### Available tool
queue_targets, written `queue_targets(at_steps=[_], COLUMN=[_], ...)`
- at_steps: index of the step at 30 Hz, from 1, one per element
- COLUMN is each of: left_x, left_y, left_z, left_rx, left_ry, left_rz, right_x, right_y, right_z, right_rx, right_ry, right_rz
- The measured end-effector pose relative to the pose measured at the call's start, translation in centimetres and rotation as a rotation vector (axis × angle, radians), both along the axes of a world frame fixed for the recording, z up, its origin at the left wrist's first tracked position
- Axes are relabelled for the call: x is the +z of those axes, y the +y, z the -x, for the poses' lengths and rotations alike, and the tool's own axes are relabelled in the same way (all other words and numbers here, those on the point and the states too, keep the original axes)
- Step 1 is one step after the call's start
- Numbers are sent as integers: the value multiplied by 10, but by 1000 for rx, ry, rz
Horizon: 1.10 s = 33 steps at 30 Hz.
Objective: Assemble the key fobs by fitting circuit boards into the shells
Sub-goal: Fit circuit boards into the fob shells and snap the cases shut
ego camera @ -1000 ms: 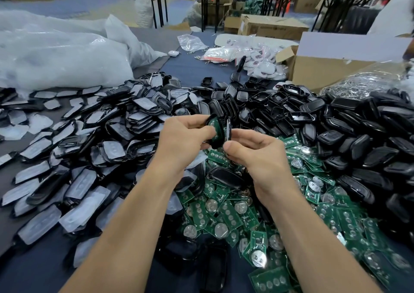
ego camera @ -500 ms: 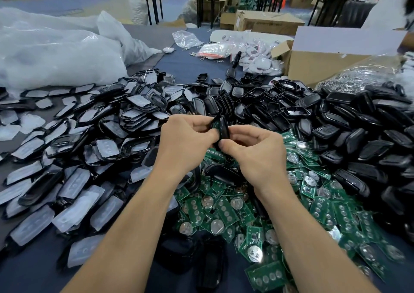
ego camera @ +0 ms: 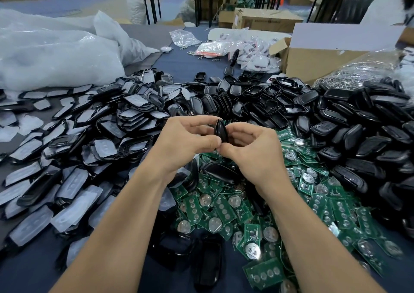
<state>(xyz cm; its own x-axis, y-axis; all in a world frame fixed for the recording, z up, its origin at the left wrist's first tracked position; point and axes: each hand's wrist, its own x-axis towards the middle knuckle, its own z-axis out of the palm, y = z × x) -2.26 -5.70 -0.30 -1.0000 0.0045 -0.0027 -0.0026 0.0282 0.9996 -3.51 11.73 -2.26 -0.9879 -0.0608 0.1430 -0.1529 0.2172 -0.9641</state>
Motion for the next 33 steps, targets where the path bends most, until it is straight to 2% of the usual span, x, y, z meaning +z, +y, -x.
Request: queue_targets(at_steps=[5,9,13,16,20,25,30,33], left_x=[0,2,-1,-4,-3,-3,-5,-7], left_y=[4,17,29,28,21,16,14,12], left_z=[0,-2,0,3,4,4,3,4], left_rx=[25,75,227,289,239,148,154,146], left_ry=[25,90,116,126,108,136,178,233], left_rz=[-5,-12,5,45,5,-24,25,167], right_x=[5,10,10,9,7,6,8,10], right_y=[-1,-7,-12,-12,-7,-1,2,5], right_z=[-3,-13,-16,-13,-4,-1,-2,-1], right_rx=[14,-100,-181,-132,-80,-56,-66,-36], right_ry=[53,224,325,297,73,-17,6,39], right_rz=[-36,-230,-381,-293,1,116,91,-119])
